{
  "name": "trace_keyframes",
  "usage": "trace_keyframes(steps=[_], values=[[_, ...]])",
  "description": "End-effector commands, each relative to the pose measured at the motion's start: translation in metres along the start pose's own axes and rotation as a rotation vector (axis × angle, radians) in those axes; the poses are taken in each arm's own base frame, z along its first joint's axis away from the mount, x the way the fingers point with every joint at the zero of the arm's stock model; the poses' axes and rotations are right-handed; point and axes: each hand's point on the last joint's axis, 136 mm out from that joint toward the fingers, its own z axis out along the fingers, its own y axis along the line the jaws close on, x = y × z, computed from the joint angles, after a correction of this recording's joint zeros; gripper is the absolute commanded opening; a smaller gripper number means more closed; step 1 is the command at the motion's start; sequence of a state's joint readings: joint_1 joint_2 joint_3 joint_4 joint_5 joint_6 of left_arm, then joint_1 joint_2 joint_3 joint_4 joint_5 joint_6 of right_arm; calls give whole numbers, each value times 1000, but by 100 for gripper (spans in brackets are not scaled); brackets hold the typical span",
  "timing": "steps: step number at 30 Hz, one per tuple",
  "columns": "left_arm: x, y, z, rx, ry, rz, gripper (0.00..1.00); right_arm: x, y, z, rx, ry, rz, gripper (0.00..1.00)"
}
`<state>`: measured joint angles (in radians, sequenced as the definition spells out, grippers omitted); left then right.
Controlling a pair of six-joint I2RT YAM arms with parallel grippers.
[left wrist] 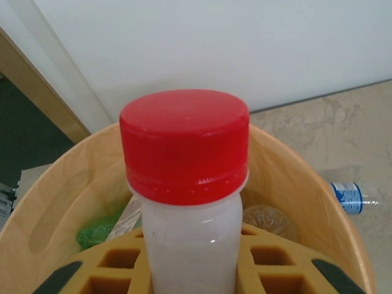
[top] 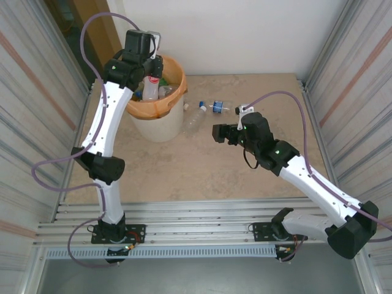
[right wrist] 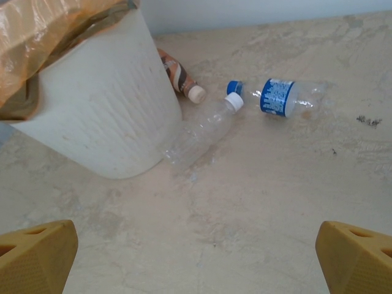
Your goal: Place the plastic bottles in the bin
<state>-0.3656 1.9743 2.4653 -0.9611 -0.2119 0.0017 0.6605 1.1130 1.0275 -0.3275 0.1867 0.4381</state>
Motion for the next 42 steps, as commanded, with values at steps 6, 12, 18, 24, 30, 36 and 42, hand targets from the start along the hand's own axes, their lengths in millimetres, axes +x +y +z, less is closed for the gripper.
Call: trace_keyframes(steps=[6, 12, 18, 24, 30, 36, 42], values=[[22, 1, 20, -9, 88, 28, 12, 3, -6, 3, 25, 15, 29, 98], [37, -3, 38, 7, 139, 16, 25, 5, -9, 5, 37, 17, 32, 98], [35, -6, 41, 34, 131, -21, 64, 3, -10, 4, 38, 13, 30, 98], [17, -7, 28, 62, 68, -52, 74, 0, -12, 4, 41, 5, 30, 98], [3, -11, 14, 99, 18, -88, 77, -5, -15, 5, 53, 0, 39, 98], [-5, -11, -2, 119, -25, -120, 76, -16, -27, 14, 83, 33, 73, 98], [8, 0, -16, 70, 0, -144, 68, -26, -38, 32, 85, 89, 111, 98]])
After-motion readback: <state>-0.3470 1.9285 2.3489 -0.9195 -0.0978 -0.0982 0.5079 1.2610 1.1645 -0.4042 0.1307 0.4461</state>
